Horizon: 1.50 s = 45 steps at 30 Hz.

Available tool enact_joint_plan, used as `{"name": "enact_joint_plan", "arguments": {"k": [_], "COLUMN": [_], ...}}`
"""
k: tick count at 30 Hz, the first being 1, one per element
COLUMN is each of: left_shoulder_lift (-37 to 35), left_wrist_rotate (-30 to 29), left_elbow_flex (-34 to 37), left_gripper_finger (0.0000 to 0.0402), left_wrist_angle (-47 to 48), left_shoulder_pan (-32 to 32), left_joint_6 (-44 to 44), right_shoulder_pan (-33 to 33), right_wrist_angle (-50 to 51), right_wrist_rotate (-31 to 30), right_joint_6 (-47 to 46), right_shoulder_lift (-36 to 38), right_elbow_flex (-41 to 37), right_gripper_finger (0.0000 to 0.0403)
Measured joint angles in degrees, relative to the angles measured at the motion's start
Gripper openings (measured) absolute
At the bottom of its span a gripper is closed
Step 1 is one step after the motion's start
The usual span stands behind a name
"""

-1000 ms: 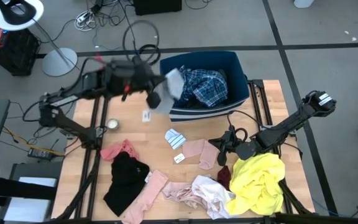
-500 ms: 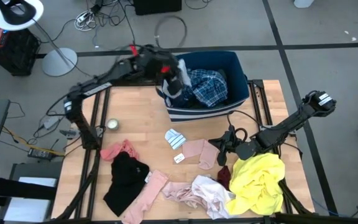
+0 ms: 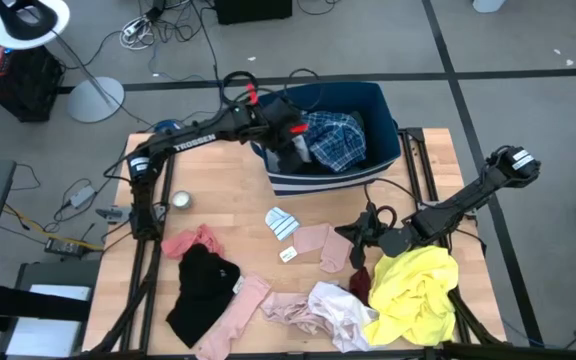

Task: Sort clothes
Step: Put the gray sock into the blue laundry bin, then put the black underwear into the blue laundry bin

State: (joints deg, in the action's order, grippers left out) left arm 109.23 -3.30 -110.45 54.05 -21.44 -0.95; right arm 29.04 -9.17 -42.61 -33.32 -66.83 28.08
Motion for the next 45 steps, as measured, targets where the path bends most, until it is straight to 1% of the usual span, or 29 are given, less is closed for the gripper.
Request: {"name": "enact_joint_plan", "arguments": {"k": [4,12,16,18,20,22,24,26,32,35,37,39,42,45], "left_shoulder_lift": [-1.2,-9.6,-15.3,-17.6,-19.6,-21.2,-22.7,-23.6,-24.1,-24.5,-25.3,-26.4,-29.0,-31.5], "left_wrist_rotate": [0.0,-0.8,-2.2,-4.8,-6.2,-6.3,-6.5,-8.0,-17.2,-21.3,-22.6,-22.7,-23.1,-23.0], "left_elbow_flex": [0.0,0.0,0.0,0.1,0.1,0.2,0.2,0.2,0.2,2.4,5.9,10.5,19.7,29.7], "left_gripper_finger": [0.0121,0.0127,0.0127,0.0127,0.0127,0.0127,0.0127,0.0127,0.0127,0.0127,0.0127,0.0127,0.0127,0.0127], "left_wrist_angle": [2.3,4.6,5.0,5.4,7.7,10.0,12.8,15.7,26.5,28.1,28.0,27.8,26.0,20.8], "left_shoulder_pan": [-0.4,1.5,5.2,8.0,10.6,13.1,15.6,18.6,30.4,36.8,40.9,44.4,48.7,52.4], "left_joint_6": [-0.3,-3.3,-4.5,-4.8,-4.8,-3.6,-1.2,1.9,14.7,21.7,26.6,32.1,40.5,47.4], "right_shoulder_pan": [0.0,-0.1,-0.1,-0.1,-0.1,-0.1,-0.1,-0.1,-0.1,-0.1,-0.1,-0.1,-0.1,-0.1], "right_wrist_angle": [0.2,0.3,0.5,0.6,0.9,1.4,2.0,2.6,3.0,3.0,3.0,2.9,2.8,2.7], "right_wrist_rotate": [0.0,0.2,0.2,0.2,0.5,0.8,0.9,0.9,0.9,0.9,0.9,0.8,0.9,1.1], "right_joint_6": [0.0,0.6,1.0,1.0,1.0,1.0,0.5,0.4,-0.9,-1.0,-1.1,-1.1,-1.6,-1.6], "right_shoulder_lift": [0.0,0.0,0.0,0.0,0.0,0.0,0.0,0.0,0.0,0.0,0.0,0.0,0.0,0.0], "right_elbow_flex": [0.0,0.0,0.0,0.0,0.0,0.0,0.0,0.0,0.0,0.0,0.0,0.0,0.0,0.0], "right_gripper_finger": [0.0005,0.0007,0.0005,0.0005,0.0007,0.0008,0.0008,0.0006,0.0004,0.0006,0.0008,0.0007,0.0005,0.0004]}}
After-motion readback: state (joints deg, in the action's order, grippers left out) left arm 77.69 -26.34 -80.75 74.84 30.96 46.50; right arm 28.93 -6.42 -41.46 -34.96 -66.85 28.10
